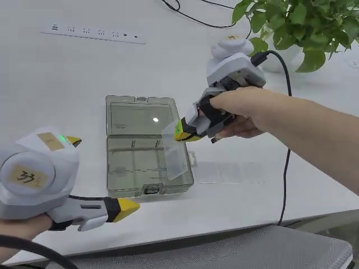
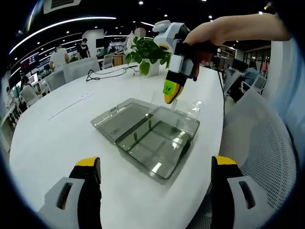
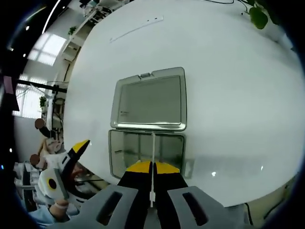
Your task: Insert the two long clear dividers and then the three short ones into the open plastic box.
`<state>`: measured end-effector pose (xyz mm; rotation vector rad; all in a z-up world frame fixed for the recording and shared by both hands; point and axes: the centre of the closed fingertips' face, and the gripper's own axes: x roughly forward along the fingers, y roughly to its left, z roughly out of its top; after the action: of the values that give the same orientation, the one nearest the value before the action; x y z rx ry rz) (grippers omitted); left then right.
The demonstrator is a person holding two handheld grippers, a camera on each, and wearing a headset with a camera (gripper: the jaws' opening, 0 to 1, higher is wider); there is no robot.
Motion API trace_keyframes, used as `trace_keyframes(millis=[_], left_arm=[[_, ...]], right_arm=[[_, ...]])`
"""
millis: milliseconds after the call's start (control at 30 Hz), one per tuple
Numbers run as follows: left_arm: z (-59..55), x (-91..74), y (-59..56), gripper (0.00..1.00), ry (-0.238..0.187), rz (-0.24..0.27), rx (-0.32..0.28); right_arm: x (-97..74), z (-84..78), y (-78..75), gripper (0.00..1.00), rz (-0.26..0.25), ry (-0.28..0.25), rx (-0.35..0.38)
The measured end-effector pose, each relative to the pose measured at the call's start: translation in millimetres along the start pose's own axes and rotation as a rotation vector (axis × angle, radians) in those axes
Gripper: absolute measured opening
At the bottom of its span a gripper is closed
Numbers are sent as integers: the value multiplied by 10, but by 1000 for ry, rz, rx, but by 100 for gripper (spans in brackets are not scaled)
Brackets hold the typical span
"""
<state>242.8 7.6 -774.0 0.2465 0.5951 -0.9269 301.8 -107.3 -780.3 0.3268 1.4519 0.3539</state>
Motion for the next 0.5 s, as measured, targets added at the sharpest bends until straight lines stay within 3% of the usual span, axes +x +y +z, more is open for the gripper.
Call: trace_keyframes(millis=[167, 500], left_arm=[[20, -1, 4, 98, -6, -4, 2], [4, -19, 19, 97, -10, -3, -7]], right_arm=[[45, 76, 19, 2, -6, 21, 19], [29, -29, 24, 2, -36, 39, 5]])
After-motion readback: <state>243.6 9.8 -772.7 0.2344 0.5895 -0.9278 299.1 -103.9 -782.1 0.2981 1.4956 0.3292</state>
